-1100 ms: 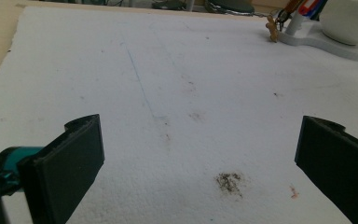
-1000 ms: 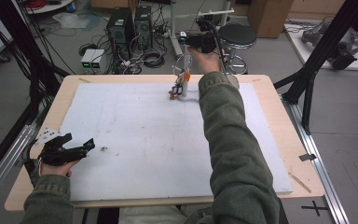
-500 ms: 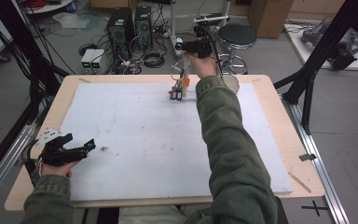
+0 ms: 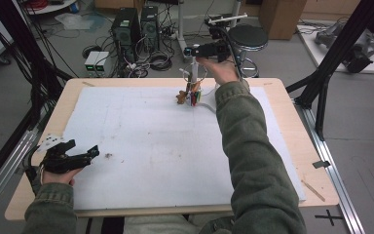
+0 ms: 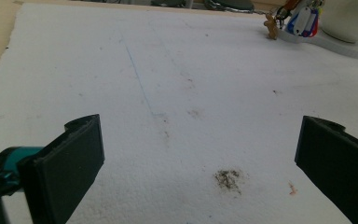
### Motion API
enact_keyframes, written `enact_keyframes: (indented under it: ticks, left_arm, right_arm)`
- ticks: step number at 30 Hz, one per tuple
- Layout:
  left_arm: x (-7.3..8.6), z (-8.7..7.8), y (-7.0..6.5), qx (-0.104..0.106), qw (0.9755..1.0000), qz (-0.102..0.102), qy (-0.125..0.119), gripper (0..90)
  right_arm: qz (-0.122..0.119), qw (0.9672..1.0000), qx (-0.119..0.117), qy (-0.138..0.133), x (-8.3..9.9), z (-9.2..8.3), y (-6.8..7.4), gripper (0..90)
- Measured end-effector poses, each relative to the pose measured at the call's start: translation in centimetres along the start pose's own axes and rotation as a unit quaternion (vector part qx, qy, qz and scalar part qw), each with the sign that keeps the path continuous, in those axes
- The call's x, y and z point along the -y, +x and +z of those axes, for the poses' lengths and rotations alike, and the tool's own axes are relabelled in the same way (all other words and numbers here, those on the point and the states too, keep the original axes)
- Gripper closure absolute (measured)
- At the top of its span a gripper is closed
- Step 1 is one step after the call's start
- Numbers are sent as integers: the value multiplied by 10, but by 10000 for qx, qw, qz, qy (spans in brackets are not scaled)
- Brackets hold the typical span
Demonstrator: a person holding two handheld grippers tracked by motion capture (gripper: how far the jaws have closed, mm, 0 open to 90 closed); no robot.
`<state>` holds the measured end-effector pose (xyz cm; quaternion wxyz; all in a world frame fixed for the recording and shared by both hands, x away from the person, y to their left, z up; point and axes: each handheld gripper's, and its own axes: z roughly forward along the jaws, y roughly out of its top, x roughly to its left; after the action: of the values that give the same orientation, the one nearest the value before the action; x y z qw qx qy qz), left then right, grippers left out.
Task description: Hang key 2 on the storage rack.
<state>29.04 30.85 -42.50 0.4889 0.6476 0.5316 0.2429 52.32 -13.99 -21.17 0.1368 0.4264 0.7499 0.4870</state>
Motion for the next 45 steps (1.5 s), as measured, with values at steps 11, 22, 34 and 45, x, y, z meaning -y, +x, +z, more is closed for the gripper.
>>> enact_keyframes:
  ticks: [11,22,34,45]
  left_arm:
    - [0,0,-1,-15,10000,-12,-9,17]
    - [0,-1,-1,-48,10000,9,3,17]
    - [0,-1,-2,-43,10000,27,-5,17]
    - [0,-2,-2,-52,10000,69,20,17]
  right_arm:
    - [-249,9980,407,403,18,-10,-1,6]
    - [-366,9980,338,376,31,-28,2,6]
    - [-535,9972,405,344,56,-54,1,7]
    - [-523,9969,397,432,94,-65,-8,7]
